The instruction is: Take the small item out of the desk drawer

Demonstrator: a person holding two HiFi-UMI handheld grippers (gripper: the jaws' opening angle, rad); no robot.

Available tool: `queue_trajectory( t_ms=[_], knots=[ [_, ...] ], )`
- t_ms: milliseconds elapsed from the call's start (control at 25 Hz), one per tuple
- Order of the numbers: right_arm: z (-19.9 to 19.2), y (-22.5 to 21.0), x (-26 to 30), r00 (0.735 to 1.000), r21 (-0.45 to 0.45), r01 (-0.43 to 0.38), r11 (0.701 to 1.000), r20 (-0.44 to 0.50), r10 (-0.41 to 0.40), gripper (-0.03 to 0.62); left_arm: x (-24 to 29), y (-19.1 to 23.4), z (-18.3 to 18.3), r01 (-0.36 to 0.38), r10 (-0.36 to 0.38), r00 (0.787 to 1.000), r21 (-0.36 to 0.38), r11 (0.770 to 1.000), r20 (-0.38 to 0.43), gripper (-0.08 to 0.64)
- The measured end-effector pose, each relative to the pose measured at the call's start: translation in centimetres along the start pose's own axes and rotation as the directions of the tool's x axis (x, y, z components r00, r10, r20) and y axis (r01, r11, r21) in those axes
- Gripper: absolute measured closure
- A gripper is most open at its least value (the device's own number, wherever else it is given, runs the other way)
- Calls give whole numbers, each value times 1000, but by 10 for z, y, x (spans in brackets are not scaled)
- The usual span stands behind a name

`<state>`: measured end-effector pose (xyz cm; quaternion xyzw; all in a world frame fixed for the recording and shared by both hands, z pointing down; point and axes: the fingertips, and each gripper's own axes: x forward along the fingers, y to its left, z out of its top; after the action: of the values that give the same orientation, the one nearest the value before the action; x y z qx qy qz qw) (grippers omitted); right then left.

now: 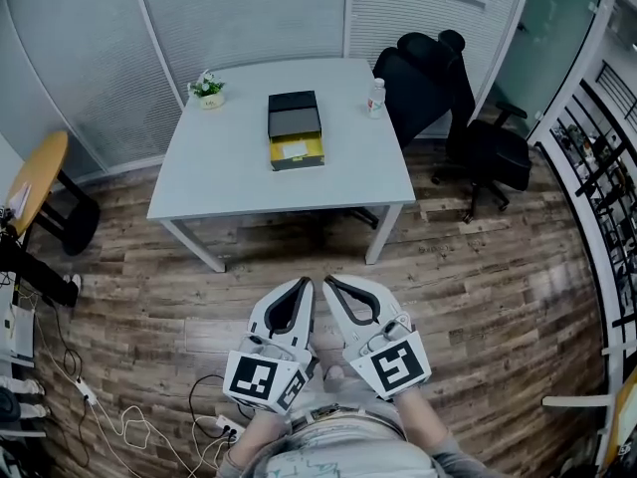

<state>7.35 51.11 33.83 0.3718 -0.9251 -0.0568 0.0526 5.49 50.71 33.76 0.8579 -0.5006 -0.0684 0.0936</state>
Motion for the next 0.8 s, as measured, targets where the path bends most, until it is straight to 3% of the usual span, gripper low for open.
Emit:
queue_trajectory(
  t_ms=[360, 800],
  knots=[
    [8, -46, 80, 999, -32, 54, 998, 10, -53, 589, 68, 59, 25, 87, -87, 996, 5, 996, 17, 562],
    [4, -79, 164, 995, -27, 95, 995, -12, -96, 589, 125, 130, 33, 130, -130, 991, -4, 991, -14, 563]
  ],
)
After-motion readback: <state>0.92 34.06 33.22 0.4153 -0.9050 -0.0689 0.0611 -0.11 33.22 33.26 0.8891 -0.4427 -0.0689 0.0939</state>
